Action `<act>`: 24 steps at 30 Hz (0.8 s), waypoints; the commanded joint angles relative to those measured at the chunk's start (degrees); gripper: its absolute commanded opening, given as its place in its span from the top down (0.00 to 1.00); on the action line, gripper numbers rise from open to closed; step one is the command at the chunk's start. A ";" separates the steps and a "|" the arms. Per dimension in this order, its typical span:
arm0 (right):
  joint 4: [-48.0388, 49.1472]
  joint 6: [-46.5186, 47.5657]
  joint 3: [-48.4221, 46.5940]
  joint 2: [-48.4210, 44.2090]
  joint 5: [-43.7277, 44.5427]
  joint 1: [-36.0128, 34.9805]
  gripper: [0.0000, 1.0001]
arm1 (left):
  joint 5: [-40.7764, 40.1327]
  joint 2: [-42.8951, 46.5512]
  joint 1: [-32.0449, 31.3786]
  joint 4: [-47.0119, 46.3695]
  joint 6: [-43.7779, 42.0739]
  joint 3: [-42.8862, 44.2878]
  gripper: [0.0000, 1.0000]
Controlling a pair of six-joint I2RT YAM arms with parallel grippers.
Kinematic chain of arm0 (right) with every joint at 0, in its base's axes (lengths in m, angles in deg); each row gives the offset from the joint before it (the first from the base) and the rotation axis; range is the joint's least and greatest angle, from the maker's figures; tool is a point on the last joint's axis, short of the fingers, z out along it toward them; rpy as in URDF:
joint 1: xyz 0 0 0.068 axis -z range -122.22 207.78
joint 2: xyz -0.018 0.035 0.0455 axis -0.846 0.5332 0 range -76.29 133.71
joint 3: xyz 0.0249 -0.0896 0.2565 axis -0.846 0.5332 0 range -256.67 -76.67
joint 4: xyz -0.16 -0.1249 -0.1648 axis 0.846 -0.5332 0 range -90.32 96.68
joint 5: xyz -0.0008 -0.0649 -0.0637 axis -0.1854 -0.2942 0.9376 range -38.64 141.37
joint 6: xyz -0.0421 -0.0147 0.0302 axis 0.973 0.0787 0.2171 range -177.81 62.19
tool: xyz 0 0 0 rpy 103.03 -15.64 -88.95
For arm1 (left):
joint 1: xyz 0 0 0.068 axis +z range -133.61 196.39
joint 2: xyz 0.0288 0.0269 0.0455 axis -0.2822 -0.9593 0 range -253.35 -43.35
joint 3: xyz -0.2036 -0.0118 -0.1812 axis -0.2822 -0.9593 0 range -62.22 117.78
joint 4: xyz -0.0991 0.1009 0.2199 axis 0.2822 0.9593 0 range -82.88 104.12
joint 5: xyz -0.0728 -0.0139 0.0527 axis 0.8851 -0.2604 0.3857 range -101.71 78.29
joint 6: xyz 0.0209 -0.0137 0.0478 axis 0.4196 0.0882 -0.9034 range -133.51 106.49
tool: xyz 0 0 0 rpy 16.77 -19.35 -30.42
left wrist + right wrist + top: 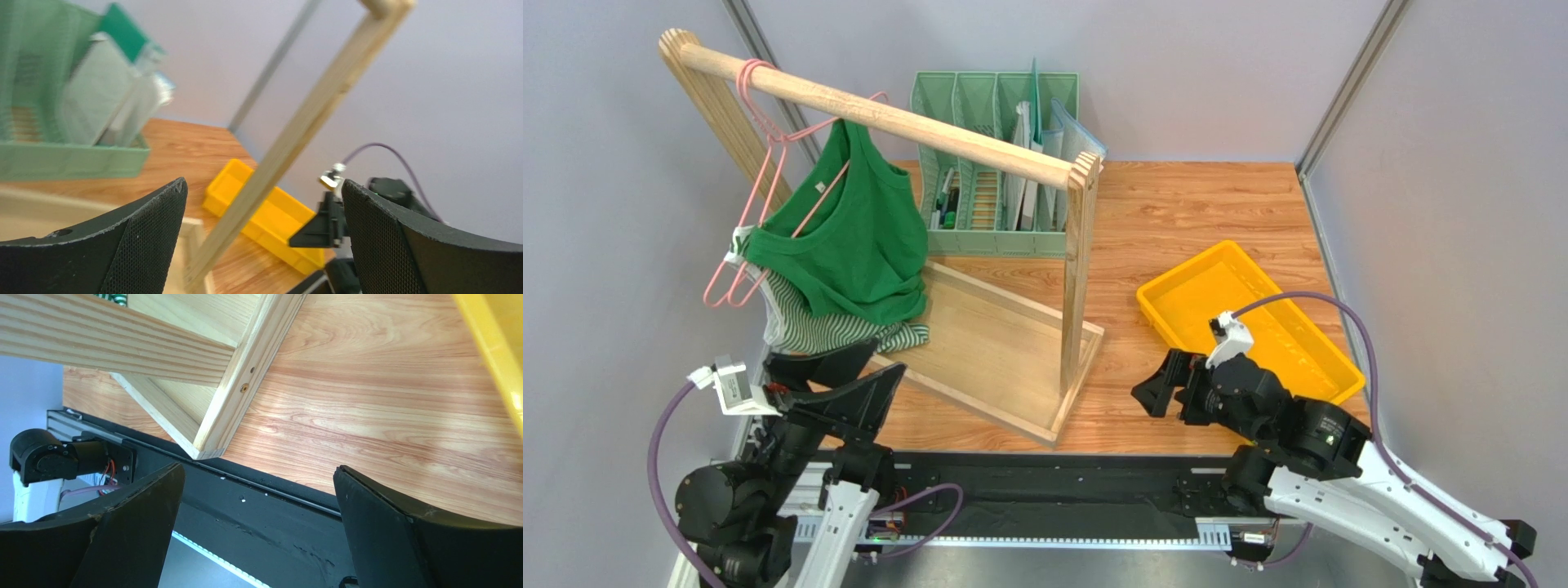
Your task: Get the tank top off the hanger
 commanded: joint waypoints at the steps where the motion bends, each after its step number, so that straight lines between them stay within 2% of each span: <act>1: -7.67 0.34 -8.19 3.91 4.58 -0.13 0.00 | -15.63 3.24 0.21 27.32 -6.27 4.64 0.01; 3: -12.42 -5.88 -11.17 7.94 10.99 -0.13 0.00 | -13.63 1.23 0.21 30.23 -6.35 6.06 0.01; 4: -18.37 -8.08 -14.32 9.53 13.45 -0.22 0.00 | -11.09 0.78 0.29 31.45 -9.57 8.15 0.01; 5: -21.38 -9.93 -16.18 10.85 17.56 -0.05 0.00 | -5.23 -1.22 0.29 31.12 -11.52 9.04 0.01; 6: -26.20 -12.91 -17.68 13.74 18.99 -0.13 0.00 | -3.09 -3.16 0.21 31.11 -12.85 9.92 0.01; 8: -27.83 -12.07 -20.59 15.78 19.54 -0.22 0.00 | 3.05 -4.93 0.29 31.46 -17.57 12.82 0.01; 10: -26.78 -8.82 -21.64 17.10 17.79 -0.14 0.00 | -0.06 -5.29 0.29 31.21 -15.33 13.97 0.01; 11: -25.38 -6.81 -21.65 17.10 14.99 -0.13 0.00 | -0.34 -4.68 0.29 28.07 -13.75 13.45 0.01; 13: -20.29 0.02 -21.30 16.41 11.64 -0.13 0.01 | 0.10 -4.84 0.29 25.24 -12.60 13.01 0.01; 15: -16.34 2.69 -20.59 15.18 8.12 -0.22 0.00 | 1.24 -7.99 0.29 23.73 -12.07 13.44 0.01; 21: -9.03 13.68 -19.18 7.36 2.76 -0.13 0.00 | -6.83 -19.68 0.29 31.55 -18.38 22.49 0.02; 24: -7.80 18.87 -20.67 4.81 -0.23 -0.22 0.00 | -12.11 -25.03 0.21 35.41 -23.04 30.03 0.01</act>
